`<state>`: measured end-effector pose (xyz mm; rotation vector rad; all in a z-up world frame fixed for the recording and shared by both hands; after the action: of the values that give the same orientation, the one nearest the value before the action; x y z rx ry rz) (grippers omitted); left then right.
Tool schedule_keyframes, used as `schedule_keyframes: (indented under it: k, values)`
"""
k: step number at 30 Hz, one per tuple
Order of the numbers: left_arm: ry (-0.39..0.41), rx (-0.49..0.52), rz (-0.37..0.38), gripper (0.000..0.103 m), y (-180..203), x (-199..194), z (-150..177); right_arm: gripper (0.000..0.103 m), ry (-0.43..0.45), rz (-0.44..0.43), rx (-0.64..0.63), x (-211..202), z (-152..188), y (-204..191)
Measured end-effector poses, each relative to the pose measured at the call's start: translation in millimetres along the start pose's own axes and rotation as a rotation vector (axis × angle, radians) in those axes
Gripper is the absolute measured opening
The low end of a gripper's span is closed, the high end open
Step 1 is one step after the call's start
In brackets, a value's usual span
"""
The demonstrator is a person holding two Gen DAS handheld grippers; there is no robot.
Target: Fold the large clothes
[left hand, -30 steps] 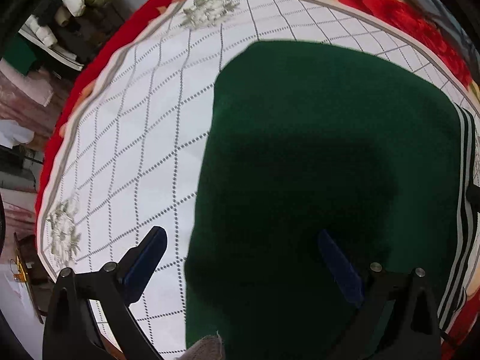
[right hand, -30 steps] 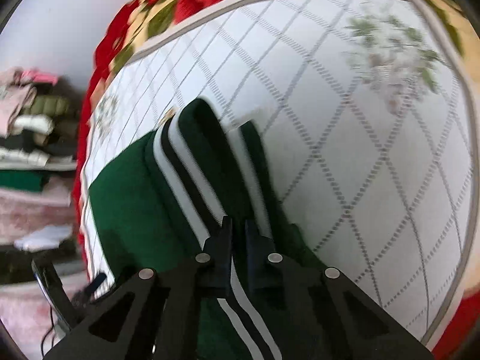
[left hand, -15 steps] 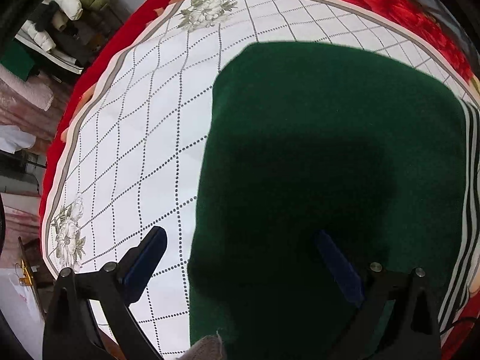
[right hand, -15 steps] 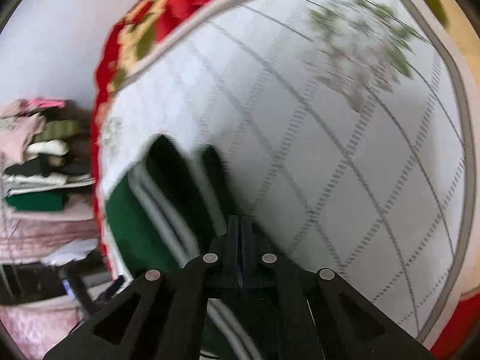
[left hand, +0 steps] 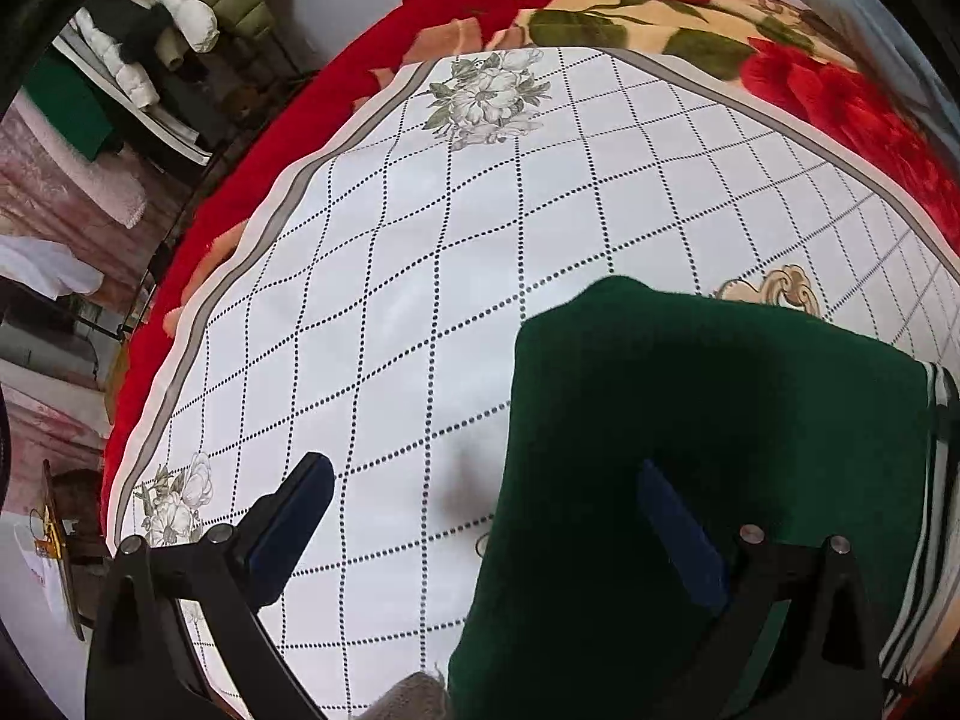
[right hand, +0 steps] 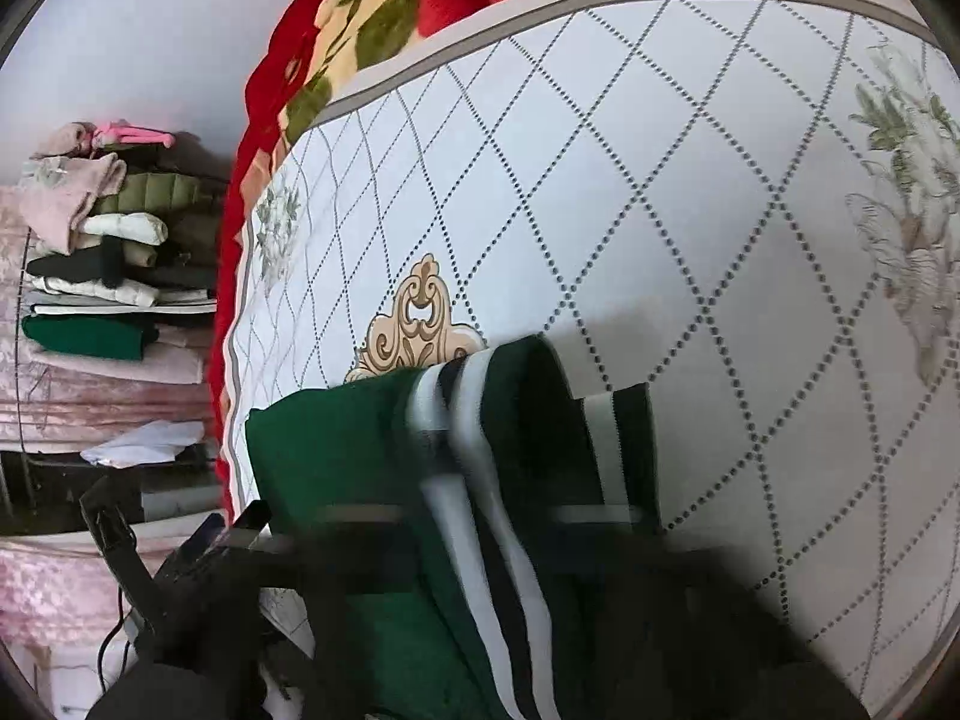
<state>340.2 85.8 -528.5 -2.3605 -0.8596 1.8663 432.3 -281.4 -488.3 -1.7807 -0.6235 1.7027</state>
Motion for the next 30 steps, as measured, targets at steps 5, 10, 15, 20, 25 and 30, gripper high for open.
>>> schedule_keyframes:
  k: [5, 10, 15, 20, 25, 30]
  values:
    - [0.013, 0.021, 0.005, 0.103, 2.6, -4.3, 6.8, 0.002, 0.138, 0.08, 0.011, -21.0, -0.2, -3.5]
    - [0.007, 0.07, -0.009, 0.103, 3.5, -12.6, 21.6, 0.004, 0.033, 0.09, 0.078, -3.4, -1.4, 15.8]
    - [-0.008, 0.08, 0.015, 0.103, -9.3, -30.4, 58.0, 0.021, -0.021, 0.015, 0.09, -53.5, 29.5, 9.1]
    - [-0.105, 0.054, 0.061, 0.103, -18.8, -34.4, 103.7, 0.063, -0.108, 0.063, 0.18, -81.2, 113.4, 35.0]
    - [-0.169, 0.061, 0.065, 0.103, -15.2, -27.7, 135.0, 0.063, -0.201, 0.076, 0.322, -63.8, 181.8, 74.8]
    - [-0.15, 0.117, 0.02, 0.103, -6.9, -20.8, 148.6, 0.043, -0.202, 0.058, 0.338, -39.4, 196.9, 82.6]
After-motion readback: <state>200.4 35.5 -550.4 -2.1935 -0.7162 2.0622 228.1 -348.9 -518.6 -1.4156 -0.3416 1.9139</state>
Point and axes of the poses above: each gripper's, at about its wrist camera, not at the fingertips, and x roughly the way its jaws point, y to its right, z to its underside, the point moved 4 cm from there along x, roughly the way its jaws point, and after that the axes turned 7 degrees about -z, right-handed, at the moved point
